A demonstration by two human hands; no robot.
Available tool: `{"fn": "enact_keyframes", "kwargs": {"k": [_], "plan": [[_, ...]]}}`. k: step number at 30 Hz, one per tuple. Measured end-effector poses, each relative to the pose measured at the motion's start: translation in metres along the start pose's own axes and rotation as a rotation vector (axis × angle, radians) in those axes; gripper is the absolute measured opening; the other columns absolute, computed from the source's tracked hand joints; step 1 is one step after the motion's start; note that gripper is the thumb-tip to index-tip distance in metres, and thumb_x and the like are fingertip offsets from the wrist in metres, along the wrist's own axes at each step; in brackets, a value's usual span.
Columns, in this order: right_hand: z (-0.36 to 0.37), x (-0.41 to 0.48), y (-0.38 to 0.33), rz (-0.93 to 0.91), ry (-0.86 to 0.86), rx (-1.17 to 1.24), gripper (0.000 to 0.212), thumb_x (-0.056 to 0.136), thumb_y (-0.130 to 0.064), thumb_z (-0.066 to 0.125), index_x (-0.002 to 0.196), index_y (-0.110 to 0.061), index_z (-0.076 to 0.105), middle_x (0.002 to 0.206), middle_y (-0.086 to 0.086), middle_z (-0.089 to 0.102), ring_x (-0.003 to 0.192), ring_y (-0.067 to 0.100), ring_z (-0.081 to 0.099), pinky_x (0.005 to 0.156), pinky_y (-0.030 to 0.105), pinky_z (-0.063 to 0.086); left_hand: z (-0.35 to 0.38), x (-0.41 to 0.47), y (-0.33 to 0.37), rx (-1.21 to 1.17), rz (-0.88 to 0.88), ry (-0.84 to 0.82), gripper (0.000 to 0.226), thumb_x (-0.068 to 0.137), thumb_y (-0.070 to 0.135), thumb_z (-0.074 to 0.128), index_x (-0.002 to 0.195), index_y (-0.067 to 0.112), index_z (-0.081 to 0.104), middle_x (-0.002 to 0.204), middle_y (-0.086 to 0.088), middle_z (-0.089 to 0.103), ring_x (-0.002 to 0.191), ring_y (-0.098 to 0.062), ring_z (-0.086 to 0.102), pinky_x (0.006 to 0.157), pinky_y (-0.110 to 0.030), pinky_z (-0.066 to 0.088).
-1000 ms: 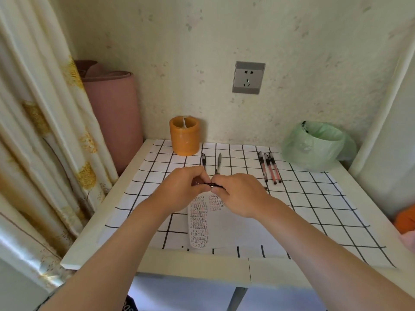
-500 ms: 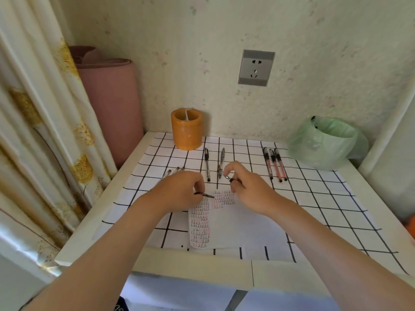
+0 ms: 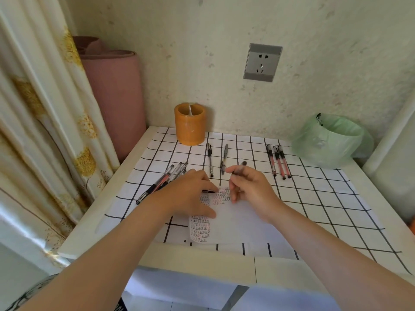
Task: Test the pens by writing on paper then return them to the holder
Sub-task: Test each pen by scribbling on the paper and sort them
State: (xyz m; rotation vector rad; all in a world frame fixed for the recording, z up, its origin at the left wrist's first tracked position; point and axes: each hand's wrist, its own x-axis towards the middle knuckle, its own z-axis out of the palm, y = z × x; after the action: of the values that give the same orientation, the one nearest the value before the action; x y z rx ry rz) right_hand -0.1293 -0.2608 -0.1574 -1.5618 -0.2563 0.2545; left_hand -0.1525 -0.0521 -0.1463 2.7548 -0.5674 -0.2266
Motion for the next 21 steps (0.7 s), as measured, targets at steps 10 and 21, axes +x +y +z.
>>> {"fn": "enact_keyframes", "kwargs": {"k": [10,21], "plan": [[0.006,-0.003,0.006,0.004,0.007,-0.184,0.014,0.094,-0.019,0.064,0.087,-0.008,0.07,0.066,0.01,0.069,0.042,0.024,0.056,0.038,0.023,0.037,-0.005,-0.005,-0.007,-0.015,-0.051,-0.017,0.072,0.067,0.066,0.075,0.133,0.043,0.054,0.116,0.017,0.044,0.116,-0.006,0.037,0.098,-0.036,0.043],[-0.002,0.0,0.007,0.029,-0.11,-0.318,0.017,0.079,0.006,0.065,0.075,-0.011,0.065,0.059,0.01,0.065,0.047,0.016,0.059,0.042,0.017,0.041,0.0,0.007,-0.005,-0.049,-0.021,0.023,0.051,0.068,0.059,0.077,0.113,0.044,0.057,0.105,0.017,0.045,0.107,-0.008,0.04,0.082,-0.028,0.031]]}}
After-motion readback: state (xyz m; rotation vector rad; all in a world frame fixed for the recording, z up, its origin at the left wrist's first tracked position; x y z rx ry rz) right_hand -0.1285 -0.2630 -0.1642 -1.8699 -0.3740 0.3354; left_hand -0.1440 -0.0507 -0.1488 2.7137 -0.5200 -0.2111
